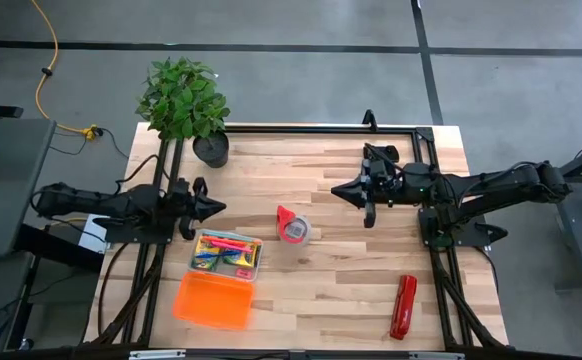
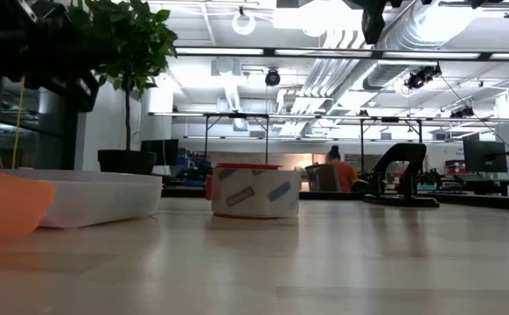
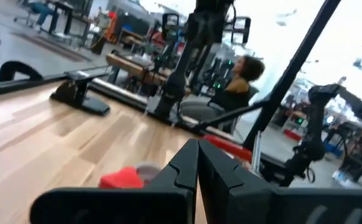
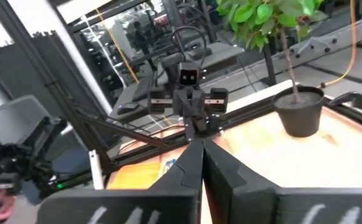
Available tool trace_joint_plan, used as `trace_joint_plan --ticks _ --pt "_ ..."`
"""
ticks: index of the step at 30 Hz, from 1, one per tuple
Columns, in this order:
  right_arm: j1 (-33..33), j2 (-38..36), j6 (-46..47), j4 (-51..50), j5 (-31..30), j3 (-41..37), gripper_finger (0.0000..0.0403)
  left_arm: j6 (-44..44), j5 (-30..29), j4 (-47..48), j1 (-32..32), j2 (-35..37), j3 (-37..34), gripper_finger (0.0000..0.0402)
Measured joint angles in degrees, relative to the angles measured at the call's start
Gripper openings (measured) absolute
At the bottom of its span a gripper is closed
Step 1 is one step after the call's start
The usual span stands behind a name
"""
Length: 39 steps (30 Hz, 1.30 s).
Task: Pack school essentials
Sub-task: Return to Home Position
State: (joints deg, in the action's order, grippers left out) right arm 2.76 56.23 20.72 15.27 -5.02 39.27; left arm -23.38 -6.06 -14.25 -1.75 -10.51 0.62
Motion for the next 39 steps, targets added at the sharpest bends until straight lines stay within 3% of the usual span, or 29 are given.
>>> trace_joint_plan --ticks 12,20,24,32,39 --pt "0.02 -0.43 -1.19 -0.58 8.86 0.0 0.0 7.93 -4.17 6.56 2.57 0.25 0.05 0.0" --pt "0.01 -9.22 -3.46 -10.75 11.74 -0.15 0.0 5.99 -4.53 7.18 2.57 0.19 0.04 0.0" --pt "-1.19 -15.93 -3.83 -9.46 14.37 -5.2 0.0 5.99 -4.53 7.18 2.57 0.19 0.07 0.0" --pt "-3.5 -27.57 4.27 0.48 15.74 -21.52 0.0 5.99 -4.62 7.22 2.57 1.17 0.07 0.0001" --pt "-3.5 -32.55 7.5 0.34 14.88 -25.29 0.0 5.98 -4.68 8.96 2.57 10.32 0.13 0.0001"
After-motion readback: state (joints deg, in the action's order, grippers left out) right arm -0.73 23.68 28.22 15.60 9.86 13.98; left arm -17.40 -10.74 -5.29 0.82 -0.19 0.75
